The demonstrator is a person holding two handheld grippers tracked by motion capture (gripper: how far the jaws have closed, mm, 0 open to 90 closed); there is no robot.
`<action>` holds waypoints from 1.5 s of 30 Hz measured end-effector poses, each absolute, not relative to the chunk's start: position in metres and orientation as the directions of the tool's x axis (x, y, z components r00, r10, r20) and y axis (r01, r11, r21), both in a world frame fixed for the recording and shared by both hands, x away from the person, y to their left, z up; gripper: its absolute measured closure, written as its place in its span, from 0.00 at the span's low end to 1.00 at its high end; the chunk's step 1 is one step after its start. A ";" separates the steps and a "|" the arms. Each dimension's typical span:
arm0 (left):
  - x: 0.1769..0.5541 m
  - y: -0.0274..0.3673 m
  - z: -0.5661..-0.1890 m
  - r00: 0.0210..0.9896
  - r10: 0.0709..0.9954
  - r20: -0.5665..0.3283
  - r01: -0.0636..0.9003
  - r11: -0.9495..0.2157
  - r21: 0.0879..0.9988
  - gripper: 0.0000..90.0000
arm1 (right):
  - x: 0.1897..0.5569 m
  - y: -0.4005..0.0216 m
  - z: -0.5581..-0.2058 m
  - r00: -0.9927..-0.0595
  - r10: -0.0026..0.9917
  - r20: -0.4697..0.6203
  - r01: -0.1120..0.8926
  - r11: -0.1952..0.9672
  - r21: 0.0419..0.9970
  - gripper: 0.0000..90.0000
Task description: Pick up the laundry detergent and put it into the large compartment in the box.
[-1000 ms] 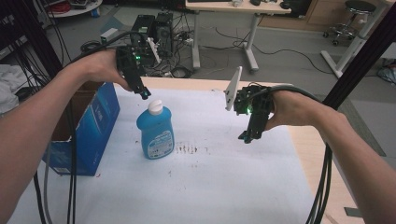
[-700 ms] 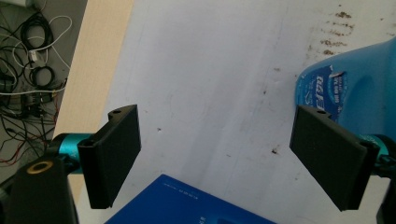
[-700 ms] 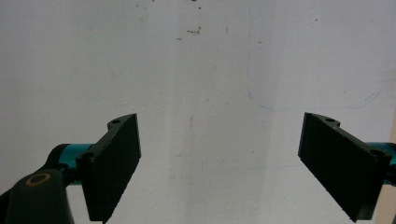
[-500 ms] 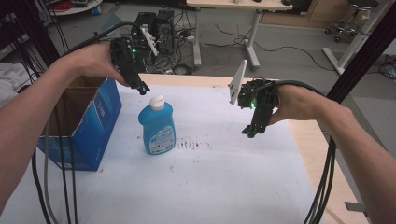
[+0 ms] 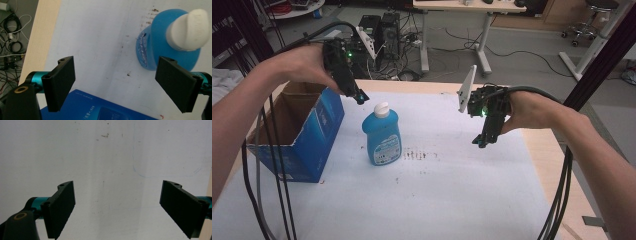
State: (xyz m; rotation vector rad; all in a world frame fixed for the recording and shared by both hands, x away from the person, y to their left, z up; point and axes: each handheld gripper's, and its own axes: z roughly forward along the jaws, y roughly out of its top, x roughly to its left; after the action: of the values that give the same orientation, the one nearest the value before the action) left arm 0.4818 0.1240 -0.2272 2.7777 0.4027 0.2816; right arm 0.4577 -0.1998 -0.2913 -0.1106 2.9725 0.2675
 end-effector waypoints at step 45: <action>0.442 0.071 -0.259 0.899 0.434 0.062 0.410 -0.883 0.229 0.18 | 0.456 -0.195 -0.293 -0.984 -0.070 -0.167 -0.095 0.984 0.153 0.14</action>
State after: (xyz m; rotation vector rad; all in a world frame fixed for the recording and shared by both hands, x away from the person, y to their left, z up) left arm 0.4424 0.0707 -0.2587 2.8540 0.6416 0.1646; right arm 0.4560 -0.1952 -0.2930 -0.1243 2.9680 0.2401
